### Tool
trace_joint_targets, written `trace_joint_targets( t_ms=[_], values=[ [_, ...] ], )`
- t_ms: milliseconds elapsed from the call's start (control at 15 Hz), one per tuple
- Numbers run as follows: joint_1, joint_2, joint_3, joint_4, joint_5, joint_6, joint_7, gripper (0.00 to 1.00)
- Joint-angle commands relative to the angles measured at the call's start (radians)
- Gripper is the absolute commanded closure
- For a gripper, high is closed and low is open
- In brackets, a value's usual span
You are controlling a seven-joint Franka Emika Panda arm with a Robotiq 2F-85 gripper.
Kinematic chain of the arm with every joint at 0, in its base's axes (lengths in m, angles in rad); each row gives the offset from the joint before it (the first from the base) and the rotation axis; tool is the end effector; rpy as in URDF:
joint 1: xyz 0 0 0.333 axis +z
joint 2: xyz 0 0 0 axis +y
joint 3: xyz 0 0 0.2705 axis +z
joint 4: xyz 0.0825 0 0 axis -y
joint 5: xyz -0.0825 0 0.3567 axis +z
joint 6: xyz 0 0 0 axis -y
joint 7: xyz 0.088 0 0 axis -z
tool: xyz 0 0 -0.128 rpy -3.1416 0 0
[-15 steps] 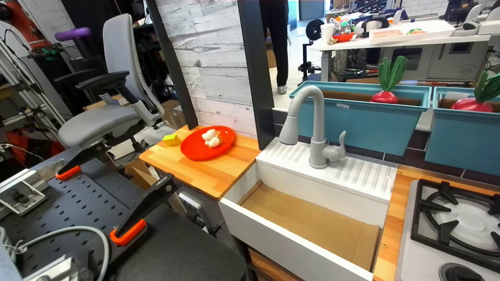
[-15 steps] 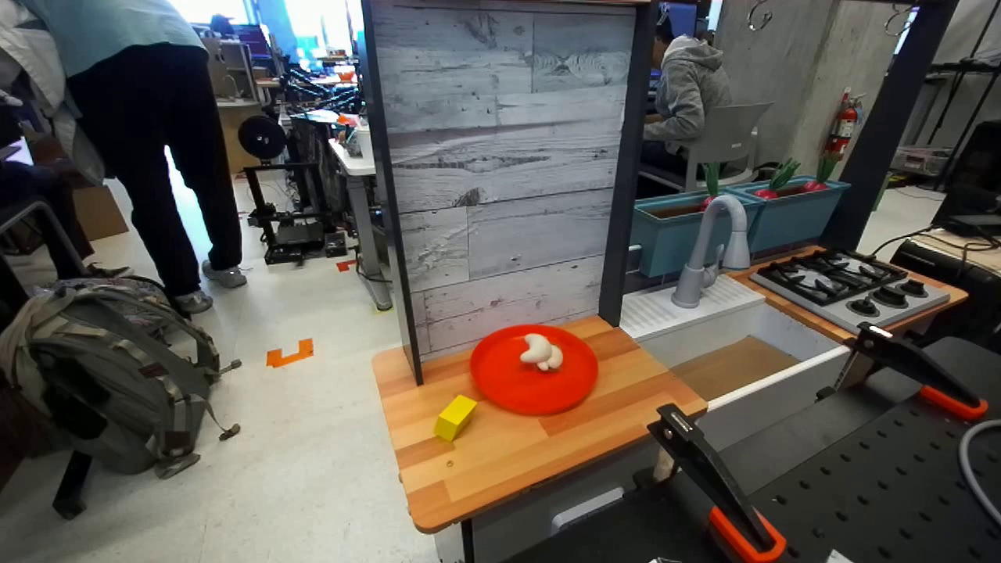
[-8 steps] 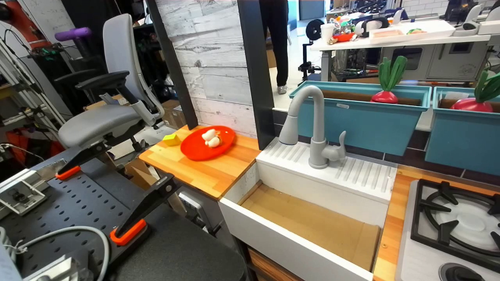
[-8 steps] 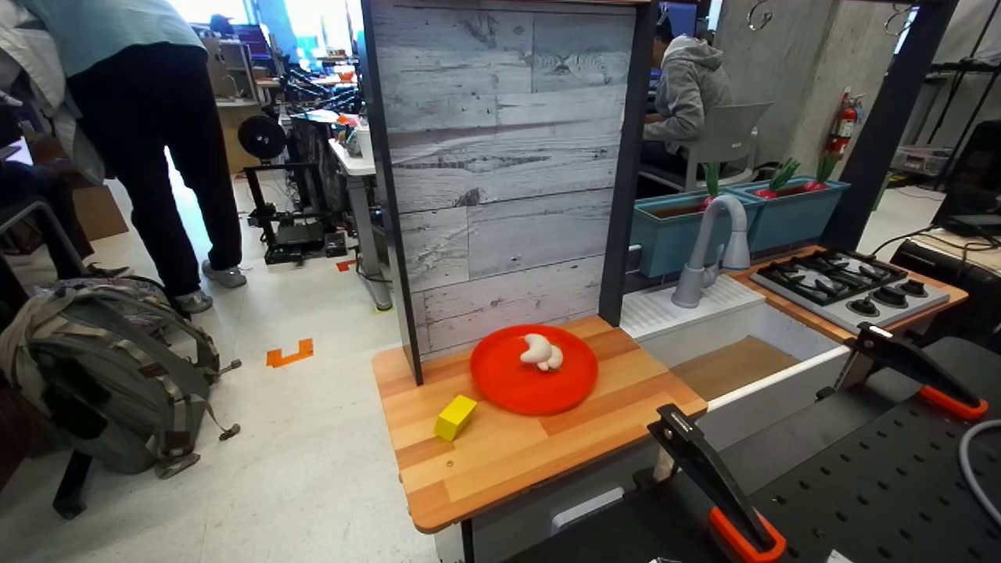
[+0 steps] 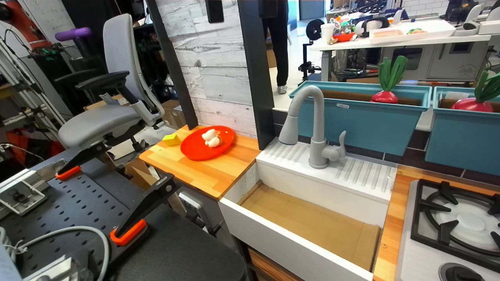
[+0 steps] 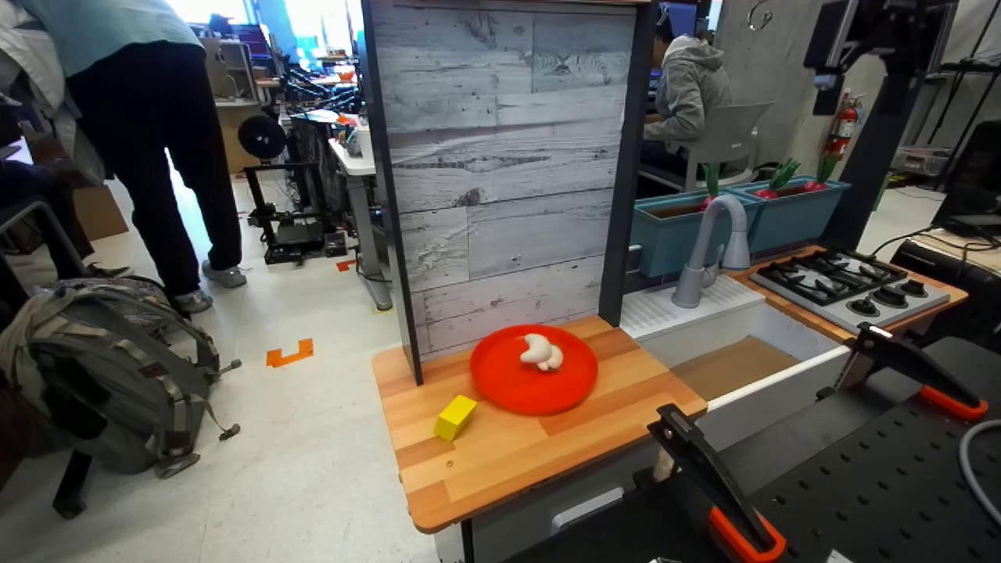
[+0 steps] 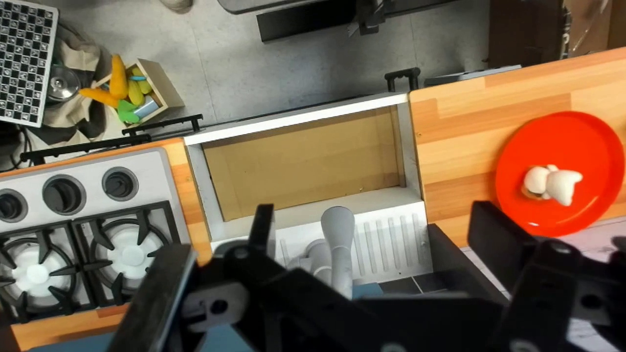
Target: Turn the tap nozzle to the left
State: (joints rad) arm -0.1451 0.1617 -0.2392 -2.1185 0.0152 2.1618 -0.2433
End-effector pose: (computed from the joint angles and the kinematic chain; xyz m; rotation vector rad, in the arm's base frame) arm 0.4840 -0.1952 0.2818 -3.1174 0.2332 0.1818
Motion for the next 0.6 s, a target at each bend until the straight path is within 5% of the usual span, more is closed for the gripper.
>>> trace_joint_targets(
  t_ms=[0,533],
  values=[
    [-0.056,0.149,0.032,0.108,0.049,0.029,-0.035,0.00],
    [-0.125,0.336,0.097,0.205,0.110,0.130,-0.010,0.00]
  ],
)
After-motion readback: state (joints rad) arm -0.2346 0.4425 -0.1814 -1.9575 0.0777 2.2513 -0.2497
